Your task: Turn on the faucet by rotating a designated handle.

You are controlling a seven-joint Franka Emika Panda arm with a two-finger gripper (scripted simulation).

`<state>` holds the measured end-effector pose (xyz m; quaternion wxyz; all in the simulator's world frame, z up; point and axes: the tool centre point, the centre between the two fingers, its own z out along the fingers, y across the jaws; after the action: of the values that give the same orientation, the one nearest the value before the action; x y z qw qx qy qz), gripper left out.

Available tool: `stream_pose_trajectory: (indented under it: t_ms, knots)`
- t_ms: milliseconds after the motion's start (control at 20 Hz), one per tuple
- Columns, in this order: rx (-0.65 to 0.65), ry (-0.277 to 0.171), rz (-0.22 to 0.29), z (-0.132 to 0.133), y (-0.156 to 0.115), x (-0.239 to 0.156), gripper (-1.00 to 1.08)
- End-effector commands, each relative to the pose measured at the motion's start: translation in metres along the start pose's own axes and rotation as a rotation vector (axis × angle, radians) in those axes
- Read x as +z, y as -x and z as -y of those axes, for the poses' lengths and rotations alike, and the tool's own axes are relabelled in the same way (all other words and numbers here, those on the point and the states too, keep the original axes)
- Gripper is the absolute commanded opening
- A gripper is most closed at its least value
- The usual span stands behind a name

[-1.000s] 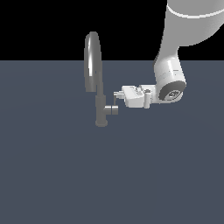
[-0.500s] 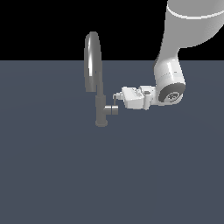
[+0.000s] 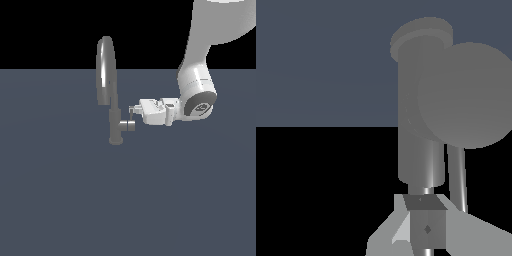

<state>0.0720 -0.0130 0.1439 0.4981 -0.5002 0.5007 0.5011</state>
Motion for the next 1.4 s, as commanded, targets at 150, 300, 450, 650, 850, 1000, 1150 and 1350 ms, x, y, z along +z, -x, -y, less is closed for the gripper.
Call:
stream_pose_trajectory:
  t_ms: [150, 300, 450, 650, 850, 1000, 1150, 1350]
  knots:
    - [0.000, 0.000, 0.001, -0.008, 0.000, 0.000, -1.00]
    - [0.000, 0.001, 0.001, -0.016, 0.000, 0.000, -1.00]
    - [-0.001, 0.002, 0.001, -0.025, 0.001, 0.000, -1.00]
    - [-0.001, 0.002, 0.001, -0.033, 0.001, 0.000, -1.00]
    - [-0.008, -0.001, -0.001, -0.037, -0.002, 0.000, -1.00]
    - [-0.005, 0.000, 0.000, -0.049, -0.008, 0.000, -1.00]
    - [-0.002, 0.002, 0.001, -0.060, -0.015, 0.000, -1.00]
    - [-0.019, 0.000, -0.001, -0.058, -0.013, 0.000, -1.00]
